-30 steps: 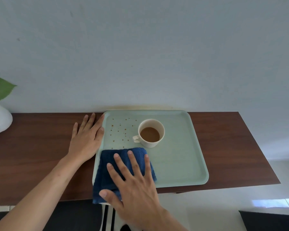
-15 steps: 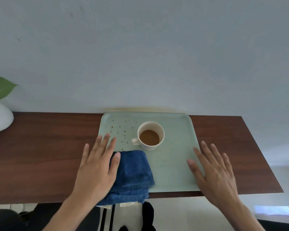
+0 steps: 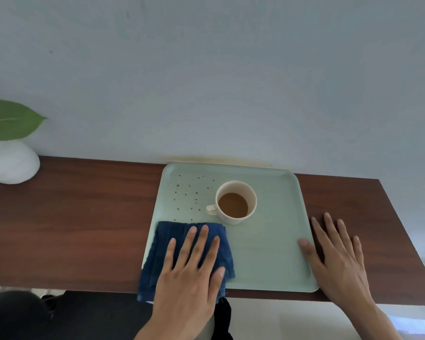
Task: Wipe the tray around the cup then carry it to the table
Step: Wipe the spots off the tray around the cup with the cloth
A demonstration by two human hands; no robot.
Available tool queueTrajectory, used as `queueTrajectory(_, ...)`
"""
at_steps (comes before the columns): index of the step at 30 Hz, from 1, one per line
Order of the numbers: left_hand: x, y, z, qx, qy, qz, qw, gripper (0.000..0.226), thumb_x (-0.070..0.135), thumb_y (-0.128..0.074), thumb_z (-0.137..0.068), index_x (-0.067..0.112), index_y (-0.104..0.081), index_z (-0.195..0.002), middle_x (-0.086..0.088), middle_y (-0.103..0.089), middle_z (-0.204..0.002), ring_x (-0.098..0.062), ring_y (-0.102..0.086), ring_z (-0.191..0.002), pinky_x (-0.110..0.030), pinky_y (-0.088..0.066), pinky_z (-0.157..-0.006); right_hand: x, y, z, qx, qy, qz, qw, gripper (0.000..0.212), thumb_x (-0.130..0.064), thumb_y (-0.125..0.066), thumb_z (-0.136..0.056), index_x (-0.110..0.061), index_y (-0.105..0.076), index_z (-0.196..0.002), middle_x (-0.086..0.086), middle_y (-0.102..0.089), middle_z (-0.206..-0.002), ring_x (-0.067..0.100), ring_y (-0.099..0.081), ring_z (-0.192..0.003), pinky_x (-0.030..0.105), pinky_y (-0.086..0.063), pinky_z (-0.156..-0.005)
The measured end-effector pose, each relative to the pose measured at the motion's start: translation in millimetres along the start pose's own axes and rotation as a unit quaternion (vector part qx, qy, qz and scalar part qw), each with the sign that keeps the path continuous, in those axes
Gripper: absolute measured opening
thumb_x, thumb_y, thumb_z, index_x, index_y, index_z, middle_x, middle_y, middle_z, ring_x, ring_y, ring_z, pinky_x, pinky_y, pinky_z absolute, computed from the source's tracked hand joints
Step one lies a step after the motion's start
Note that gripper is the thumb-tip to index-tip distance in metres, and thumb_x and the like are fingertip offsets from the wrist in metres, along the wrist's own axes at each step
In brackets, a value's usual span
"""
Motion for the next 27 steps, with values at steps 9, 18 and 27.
queueTrajectory(9, -30, 4, 1, 0.012, 0.047, -0.02, 0.999, 0.062, 0.045, -0.032, -0.103, 0.017, -0.043, -0.157, -0.011, -0.034, -0.167, -0.03, -0.032, -0.154, -0.051, -0.027, -0.117, -4, 3, 1, -0.014, -0.002, -0.036, 0.999, 0.066, -0.079, -0.019, -0.098, -0.058, -0.016, -0.16, -0.017, -0.004, -0.175, 0.004, 0.014, -0.159, 0.049, 0.003, -0.13)
queueTrajectory(18, -44, 4, -41, -0.007, 0.027, -0.023, 0.999, 0.063, 0.048, -0.013, -0.109, 0.021, -0.018, -0.165, -0.007, -0.009, -0.174, -0.024, -0.006, -0.161, -0.048, -0.017, -0.13, -4, 2, -1, -0.018, -0.004, -0.033, 0.999, 0.063, -0.076, -0.022, -0.098, -0.06, -0.016, -0.159, -0.021, -0.004, -0.173, 0.005, 0.013, -0.159, 0.051, 0.004, -0.129)
queueTrajectory(27, -71, 11, -114, -0.031, 0.024, -0.041, 0.998, 0.062, 0.046, -0.002, -0.109, 0.022, 0.004, -0.166, -0.005, 0.014, -0.174, -0.021, 0.016, -0.16, -0.043, 0.001, -0.131, -16, 5, 0, -0.017, -0.019, -0.038, 0.999, 0.063, -0.071, -0.023, -0.098, -0.057, -0.018, -0.16, -0.021, -0.005, -0.173, 0.006, 0.012, -0.159, 0.049, 0.008, -0.129)
Point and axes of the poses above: each hand's wrist, its own z-axis away from the middle knuckle, its own y-axis out of the back of the hand, x = y × z, the point moved 2 cm from there along -z, towards the middle knuckle
